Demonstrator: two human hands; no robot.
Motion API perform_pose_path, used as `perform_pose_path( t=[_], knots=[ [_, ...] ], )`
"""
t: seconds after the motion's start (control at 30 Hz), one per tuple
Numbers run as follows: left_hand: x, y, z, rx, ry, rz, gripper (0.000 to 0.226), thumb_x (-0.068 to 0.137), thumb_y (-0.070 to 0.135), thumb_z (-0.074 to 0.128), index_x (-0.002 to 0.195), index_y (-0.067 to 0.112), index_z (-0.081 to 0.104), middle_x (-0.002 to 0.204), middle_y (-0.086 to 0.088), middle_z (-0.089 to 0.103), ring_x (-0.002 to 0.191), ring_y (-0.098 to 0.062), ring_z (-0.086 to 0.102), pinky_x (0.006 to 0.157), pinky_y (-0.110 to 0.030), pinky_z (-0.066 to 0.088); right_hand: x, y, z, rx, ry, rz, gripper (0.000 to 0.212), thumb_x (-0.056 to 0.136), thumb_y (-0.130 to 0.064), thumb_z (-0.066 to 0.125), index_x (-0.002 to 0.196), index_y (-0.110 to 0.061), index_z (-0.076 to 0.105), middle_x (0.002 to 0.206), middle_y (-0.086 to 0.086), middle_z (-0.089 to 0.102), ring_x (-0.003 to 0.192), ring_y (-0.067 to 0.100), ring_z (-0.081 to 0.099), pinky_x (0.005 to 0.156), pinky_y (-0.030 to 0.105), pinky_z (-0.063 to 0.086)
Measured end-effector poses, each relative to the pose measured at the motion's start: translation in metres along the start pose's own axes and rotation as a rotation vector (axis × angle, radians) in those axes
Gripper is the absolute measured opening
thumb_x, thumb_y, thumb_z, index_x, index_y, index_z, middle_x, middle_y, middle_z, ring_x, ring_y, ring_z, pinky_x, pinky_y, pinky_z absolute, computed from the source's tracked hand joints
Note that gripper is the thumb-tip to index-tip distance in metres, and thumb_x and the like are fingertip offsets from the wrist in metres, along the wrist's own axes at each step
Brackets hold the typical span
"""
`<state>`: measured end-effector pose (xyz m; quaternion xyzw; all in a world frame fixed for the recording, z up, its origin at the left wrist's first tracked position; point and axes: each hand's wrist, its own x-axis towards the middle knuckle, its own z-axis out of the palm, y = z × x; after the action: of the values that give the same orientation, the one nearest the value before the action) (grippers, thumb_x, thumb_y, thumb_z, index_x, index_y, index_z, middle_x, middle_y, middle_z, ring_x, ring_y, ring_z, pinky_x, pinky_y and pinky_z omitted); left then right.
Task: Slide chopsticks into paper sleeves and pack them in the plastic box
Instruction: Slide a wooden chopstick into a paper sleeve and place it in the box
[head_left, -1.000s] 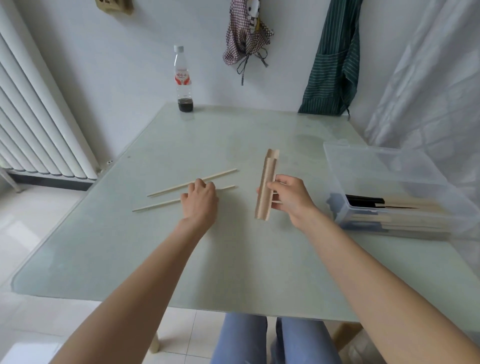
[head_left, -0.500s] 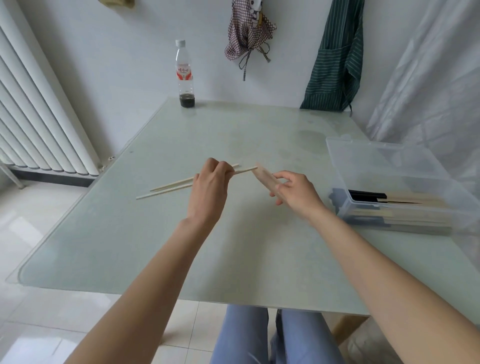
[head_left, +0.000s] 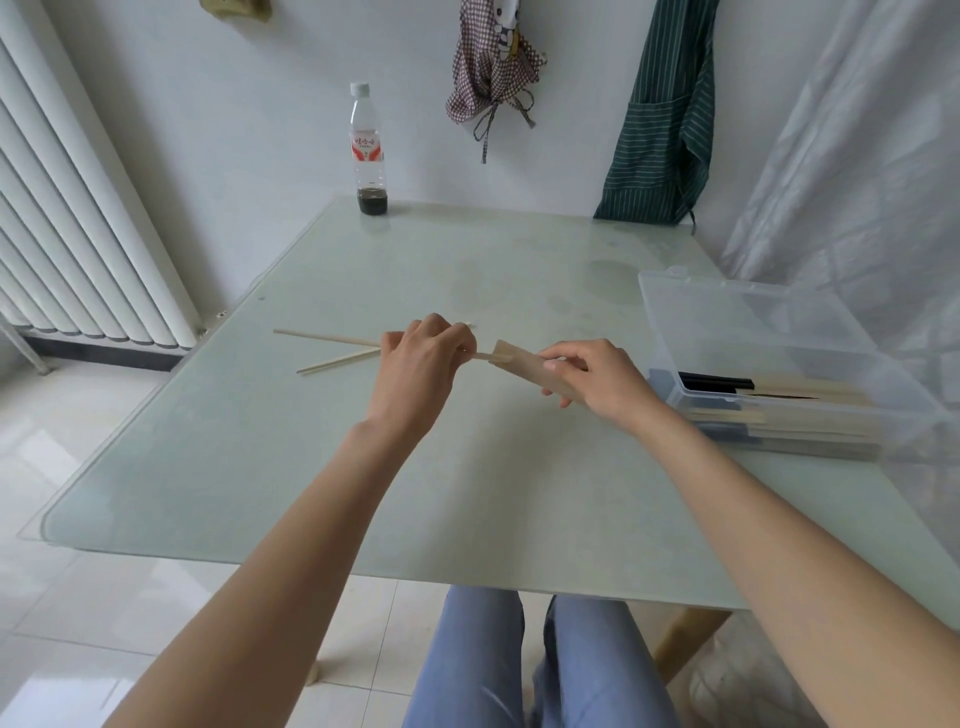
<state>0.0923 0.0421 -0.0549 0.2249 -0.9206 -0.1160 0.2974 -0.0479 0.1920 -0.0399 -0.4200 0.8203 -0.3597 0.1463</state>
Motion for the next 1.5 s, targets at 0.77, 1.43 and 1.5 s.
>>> perform_pose_path(
  t=[0.77,1.43,1.5],
  knots=[
    [0.025,0.029,-0.016,-0.676,0.151,-0.284,0.017,0.099,0.018,0.039,0.103,0.010,0.053,0.064,0.006,0.044,0.060,-0.008,0.043,0.053,-0.015,0.032,0.002,-0.004,0.002,0.055,0.103,0.113,0.010,0.090,-0.020,0.060,0.093,-0.017,0.069,0.084,0.009,0.072,0.079,0.021,0.062,0.063,0.018,0.041],
    [0.001,0.024,0.012,-1.197,0.111,-0.528,0.025,0.098,0.018,0.048,0.082,0.016,0.066,0.068,0.004,0.048,0.057,-0.007,0.045,0.054,-0.017,0.034,0.000,-0.006,0.007,-0.015,0.106,0.117,0.015,0.092,-0.022,0.057,0.100,-0.016,0.069,0.087,0.003,0.064,0.083,0.015,0.056,0.058,0.005,0.034],
    [0.002,0.025,0.014,-1.258,0.149,-0.574,0.027,0.099,0.017,0.045,0.081,0.015,0.065,0.074,0.000,0.051,0.060,-0.007,0.049,0.055,-0.016,0.037,-0.001,-0.006,0.007,-0.028,0.100,0.113,0.016,0.092,-0.020,0.057,0.099,-0.016,0.070,0.090,0.005,0.067,0.085,0.016,0.058,0.060,0.006,0.035]
  ],
)
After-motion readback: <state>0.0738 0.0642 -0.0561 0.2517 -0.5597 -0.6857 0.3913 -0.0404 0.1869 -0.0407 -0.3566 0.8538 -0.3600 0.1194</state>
